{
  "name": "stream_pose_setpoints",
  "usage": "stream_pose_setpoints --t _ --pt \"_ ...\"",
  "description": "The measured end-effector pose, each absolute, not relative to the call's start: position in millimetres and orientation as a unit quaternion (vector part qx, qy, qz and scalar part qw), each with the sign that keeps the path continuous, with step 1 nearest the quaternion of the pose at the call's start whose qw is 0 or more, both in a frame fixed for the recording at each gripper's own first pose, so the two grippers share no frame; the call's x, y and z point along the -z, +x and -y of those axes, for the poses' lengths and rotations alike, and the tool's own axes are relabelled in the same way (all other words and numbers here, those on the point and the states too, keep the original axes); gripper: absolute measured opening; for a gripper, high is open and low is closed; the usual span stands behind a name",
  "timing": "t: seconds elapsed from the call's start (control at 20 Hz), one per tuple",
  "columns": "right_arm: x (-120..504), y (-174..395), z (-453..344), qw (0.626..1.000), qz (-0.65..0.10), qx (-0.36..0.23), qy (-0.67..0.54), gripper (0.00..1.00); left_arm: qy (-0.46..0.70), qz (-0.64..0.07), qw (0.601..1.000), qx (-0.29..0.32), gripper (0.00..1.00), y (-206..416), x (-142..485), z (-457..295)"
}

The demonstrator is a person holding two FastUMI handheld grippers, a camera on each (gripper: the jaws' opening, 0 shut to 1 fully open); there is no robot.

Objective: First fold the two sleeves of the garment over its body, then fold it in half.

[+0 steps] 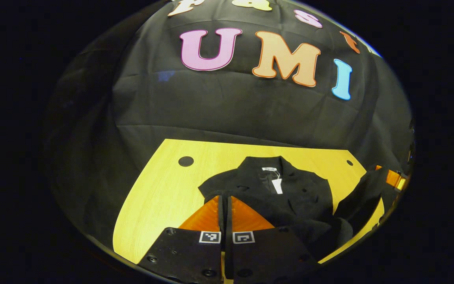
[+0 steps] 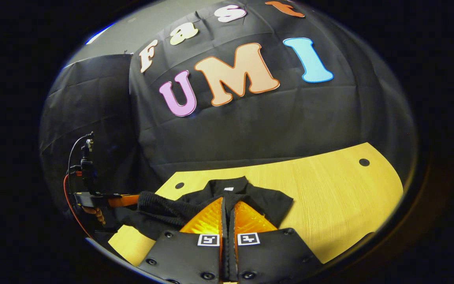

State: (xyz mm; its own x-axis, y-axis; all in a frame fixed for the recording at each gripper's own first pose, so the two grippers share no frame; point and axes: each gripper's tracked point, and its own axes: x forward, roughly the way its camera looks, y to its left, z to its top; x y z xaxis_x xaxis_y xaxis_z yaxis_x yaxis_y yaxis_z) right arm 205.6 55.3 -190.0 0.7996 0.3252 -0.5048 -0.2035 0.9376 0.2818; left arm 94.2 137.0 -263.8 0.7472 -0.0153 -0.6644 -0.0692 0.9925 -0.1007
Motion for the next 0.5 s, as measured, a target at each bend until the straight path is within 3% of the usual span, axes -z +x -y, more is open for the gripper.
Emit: stream_pose_setpoints --t 0.5 --pt "214 267 -51 0.946 -0.288 -0.084 0.12 0.02 -0.036 -0.367 0.93 0.002 0.0 140 300 -146"
